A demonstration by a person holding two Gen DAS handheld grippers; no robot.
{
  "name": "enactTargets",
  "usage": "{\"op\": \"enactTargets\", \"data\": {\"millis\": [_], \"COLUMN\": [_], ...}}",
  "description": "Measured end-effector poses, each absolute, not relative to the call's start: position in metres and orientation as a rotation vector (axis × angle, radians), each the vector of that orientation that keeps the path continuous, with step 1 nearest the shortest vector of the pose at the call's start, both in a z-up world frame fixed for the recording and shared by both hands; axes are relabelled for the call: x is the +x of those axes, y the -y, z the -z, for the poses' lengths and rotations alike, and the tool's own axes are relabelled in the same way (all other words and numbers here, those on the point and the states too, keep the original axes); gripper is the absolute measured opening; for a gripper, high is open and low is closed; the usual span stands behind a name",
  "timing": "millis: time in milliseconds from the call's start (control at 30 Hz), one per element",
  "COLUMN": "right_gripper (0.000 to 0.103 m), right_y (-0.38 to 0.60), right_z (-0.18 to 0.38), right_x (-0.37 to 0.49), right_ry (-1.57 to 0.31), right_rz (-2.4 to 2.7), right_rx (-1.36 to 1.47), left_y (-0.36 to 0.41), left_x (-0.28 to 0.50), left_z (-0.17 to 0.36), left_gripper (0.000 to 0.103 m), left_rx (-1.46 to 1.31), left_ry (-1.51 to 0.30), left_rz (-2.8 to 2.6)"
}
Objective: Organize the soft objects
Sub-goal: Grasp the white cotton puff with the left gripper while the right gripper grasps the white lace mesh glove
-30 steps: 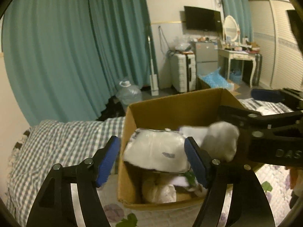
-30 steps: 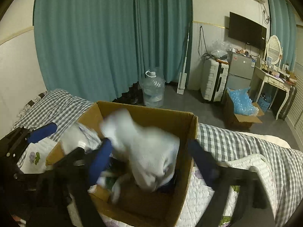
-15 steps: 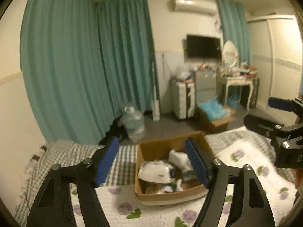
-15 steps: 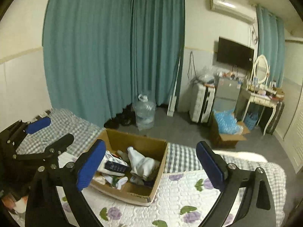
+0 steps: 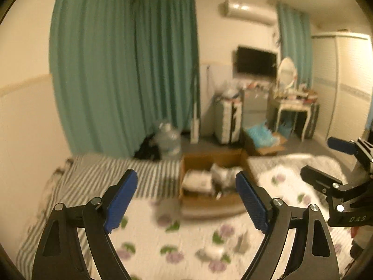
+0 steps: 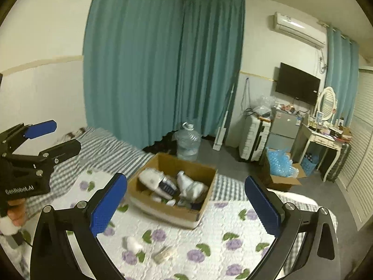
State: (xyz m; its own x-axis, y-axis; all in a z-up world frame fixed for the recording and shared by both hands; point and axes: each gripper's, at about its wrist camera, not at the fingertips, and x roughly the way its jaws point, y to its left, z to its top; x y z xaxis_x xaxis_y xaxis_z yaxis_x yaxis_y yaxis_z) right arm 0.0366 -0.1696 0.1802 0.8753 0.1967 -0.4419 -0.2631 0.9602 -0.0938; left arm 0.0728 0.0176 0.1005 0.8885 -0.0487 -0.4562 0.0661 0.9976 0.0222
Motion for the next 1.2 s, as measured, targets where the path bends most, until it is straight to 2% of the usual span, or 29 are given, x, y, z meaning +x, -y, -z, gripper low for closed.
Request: {"op": "enactTargets", "data": {"millis": [333,533,800,967,1000,1033,1200], "right_gripper": [0.101,0.101,0.101,0.097,0.095,0.087,0.059], "right_y": [0.158,0.158,0.145,0.139,0.137,0.136,0.136], "right_z": [-0.018,0.067,0.108,0.117,0.117,0.117,0.116], "right_x": [0.069,0.084,0.109,0.114,0.114,0.115,0.119], "right_ry": [-0.673,-0.775,-0.854,-0.866,-0.865,-0.863,-0.869], "right_rz": [-0.321,-0.342,-0.387,-0.382,-0.385,-0.389,-0.411], "right_rx": [-0.193,-0.362,-0.374,-0.399,-0.399,-0.399,-0.368], "left_y": [0.006,0.016,0.008,0.012,0.013,0.014,0.015], "left_x": [0.089,0.095,0.098,0.100,0.100,0.099,0.102], "left_z": [0.042,0.107,0.136,0.146,0.146,0.146,0.151], "left_gripper": [0.087,0.087,0.087,0.087,0.087,0.087,0.087], "left_rx": [0.050,0.090,0.063,0.065,0.072,0.082,0.088], "left_ry": [-0.716,-0.802,-0.843,-0.858,-0.855,-0.850,-0.863], "left_rz": [0.025,0.051,0.073,0.104,0.107,0.108,0.112]}}
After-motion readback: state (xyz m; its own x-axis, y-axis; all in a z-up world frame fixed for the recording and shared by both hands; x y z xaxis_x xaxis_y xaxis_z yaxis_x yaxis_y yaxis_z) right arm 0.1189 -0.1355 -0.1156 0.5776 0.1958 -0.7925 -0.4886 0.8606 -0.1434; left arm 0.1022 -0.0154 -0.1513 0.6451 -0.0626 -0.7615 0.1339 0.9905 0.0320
